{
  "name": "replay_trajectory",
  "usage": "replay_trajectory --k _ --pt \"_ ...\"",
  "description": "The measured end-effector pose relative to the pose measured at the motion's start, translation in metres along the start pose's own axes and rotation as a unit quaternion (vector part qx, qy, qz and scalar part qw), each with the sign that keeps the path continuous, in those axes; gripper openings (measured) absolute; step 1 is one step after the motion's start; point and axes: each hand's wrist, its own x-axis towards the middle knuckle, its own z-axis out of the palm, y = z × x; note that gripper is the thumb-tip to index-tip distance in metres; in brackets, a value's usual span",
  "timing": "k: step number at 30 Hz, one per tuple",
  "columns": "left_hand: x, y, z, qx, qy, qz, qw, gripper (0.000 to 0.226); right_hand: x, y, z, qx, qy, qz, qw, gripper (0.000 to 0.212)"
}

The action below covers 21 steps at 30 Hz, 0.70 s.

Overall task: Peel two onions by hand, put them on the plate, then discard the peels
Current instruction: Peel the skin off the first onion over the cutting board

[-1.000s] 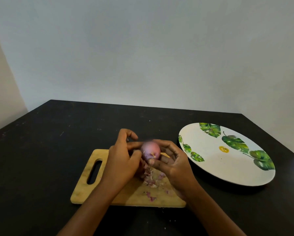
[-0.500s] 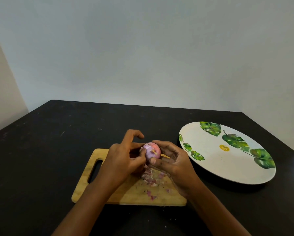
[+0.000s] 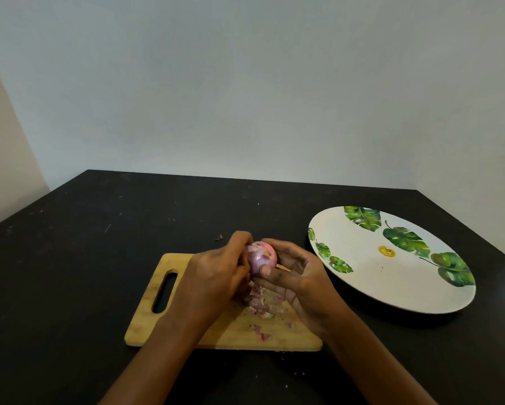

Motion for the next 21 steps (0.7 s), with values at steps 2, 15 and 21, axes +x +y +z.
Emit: replay_trajectory --k 2,15,21 --pt "0.001 -0.004 0.000 -0.040 0.015 -0.060 0.997 0.036 -0.001 -0.002 -0.001 0.046 -0.024 0.013 0.999 0.046" --pt "0.003 -0.006 0.008 -0.031 -0.008 -0.087 0.996 0.030 0.008 -0.004 -0.011 0.142 0.037 0.038 0.988 0.046" --pt "0.004 0.002 0.009 -0.122 -0.005 -0.131 0.984 0.031 0.005 -0.003 -0.007 0.103 0.020 0.031 0.994 0.030"
